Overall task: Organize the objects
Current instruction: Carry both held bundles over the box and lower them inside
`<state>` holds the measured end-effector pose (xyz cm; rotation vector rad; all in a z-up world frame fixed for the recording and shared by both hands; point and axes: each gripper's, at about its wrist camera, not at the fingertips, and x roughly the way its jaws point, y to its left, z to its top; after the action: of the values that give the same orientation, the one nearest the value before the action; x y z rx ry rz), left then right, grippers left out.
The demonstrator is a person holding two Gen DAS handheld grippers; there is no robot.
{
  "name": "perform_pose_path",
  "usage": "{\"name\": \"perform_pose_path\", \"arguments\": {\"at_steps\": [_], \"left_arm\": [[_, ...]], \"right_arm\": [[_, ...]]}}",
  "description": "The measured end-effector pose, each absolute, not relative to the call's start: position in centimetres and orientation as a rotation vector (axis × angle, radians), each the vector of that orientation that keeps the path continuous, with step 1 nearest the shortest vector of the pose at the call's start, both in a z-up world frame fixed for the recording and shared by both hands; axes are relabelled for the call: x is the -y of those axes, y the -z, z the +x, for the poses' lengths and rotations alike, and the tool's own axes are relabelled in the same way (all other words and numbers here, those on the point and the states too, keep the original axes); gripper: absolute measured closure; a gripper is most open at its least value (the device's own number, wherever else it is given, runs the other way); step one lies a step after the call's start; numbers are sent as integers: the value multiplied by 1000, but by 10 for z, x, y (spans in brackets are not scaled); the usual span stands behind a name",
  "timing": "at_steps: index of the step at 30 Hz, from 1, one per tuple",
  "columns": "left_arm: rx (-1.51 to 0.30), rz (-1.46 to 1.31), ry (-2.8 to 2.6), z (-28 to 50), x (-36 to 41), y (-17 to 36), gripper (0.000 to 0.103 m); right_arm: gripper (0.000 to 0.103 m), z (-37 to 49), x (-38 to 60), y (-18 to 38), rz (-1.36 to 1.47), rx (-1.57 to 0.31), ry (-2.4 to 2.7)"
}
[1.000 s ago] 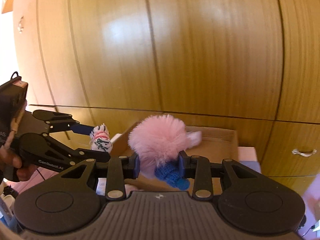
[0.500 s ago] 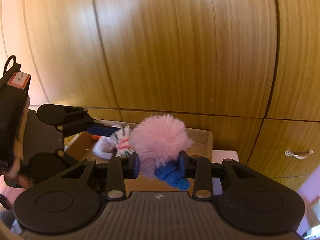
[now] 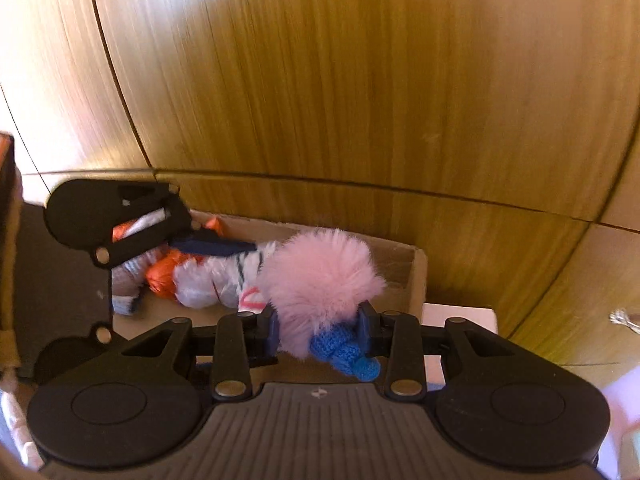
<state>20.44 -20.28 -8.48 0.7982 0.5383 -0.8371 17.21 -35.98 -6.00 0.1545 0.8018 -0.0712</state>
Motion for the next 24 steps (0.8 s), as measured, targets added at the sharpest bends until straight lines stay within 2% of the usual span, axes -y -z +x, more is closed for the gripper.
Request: {"name": "perform_pose_path", "arguments": {"at_steps": [4, 9, 15, 24], "left_arm": [[-516, 814, 828, 211, 202, 90, 27], [-499, 805, 793, 215, 199, 94, 20], [-477, 825, 788, 209, 194, 94, 18], [-460, 789, 799, 188, 166, 74, 15]], "right_arm": [[66, 182, 359, 67, 159, -815, 90], [54, 182, 351, 70, 148, -827, 81], [44, 176, 338, 64, 142, -801, 84], [37, 148, 319, 42, 153, -749, 90]]}}
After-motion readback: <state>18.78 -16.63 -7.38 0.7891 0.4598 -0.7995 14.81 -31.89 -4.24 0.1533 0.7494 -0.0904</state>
